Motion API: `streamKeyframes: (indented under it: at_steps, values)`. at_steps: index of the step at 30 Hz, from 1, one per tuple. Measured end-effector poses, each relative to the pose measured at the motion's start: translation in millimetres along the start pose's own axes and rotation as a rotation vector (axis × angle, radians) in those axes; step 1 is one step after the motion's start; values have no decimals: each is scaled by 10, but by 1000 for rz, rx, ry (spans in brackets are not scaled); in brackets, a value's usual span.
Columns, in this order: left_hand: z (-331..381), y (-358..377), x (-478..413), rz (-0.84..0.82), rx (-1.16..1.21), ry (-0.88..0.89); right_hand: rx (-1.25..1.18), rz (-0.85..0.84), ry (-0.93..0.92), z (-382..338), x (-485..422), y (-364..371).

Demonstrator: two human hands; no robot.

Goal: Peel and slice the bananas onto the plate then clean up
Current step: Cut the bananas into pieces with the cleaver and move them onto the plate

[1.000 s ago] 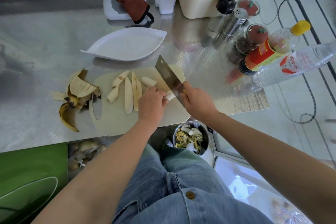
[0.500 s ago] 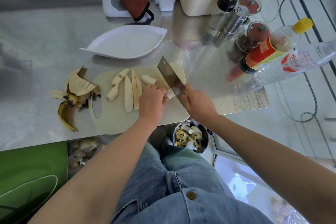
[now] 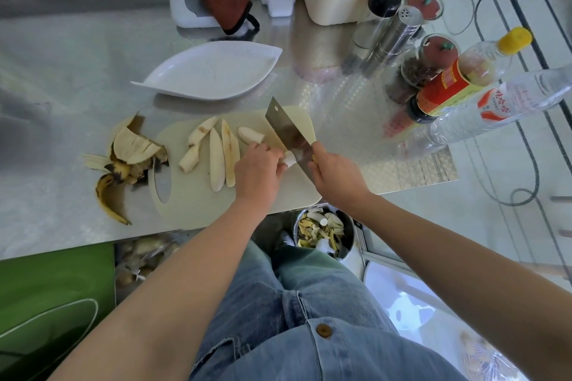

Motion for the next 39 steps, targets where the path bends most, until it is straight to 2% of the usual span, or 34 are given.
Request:
streamKeyframes:
  at_steps: [5, 11, 25, 32, 39]
  values:
    - [-2, 3, -4, -1, -4, -5, -2, -9, 11, -4, 7, 11]
    - [3, -1, -5, -4, -9, -7, -45, 54, -14, -1, 16, -61]
    - [-2, 15, -27, -6, -11, -16, 0, -24, 36, -25, 35, 7]
    - [-34, -3, 0, 19, 40, 13, -44, 41, 6, -21, 49, -65]
    - [-21, -11, -7, 28, 62, 22, -55, 27, -12, -32, 27, -62]
Point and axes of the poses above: each hand's wrist, its own x-axis away from the middle knuckle, its own y-axis out of the palm, z = x × y, the point moved 3 cm from there along -x, towards the middle knuckle, and after that the axes turned 13 degrees about -z, right-handed, at the moved point
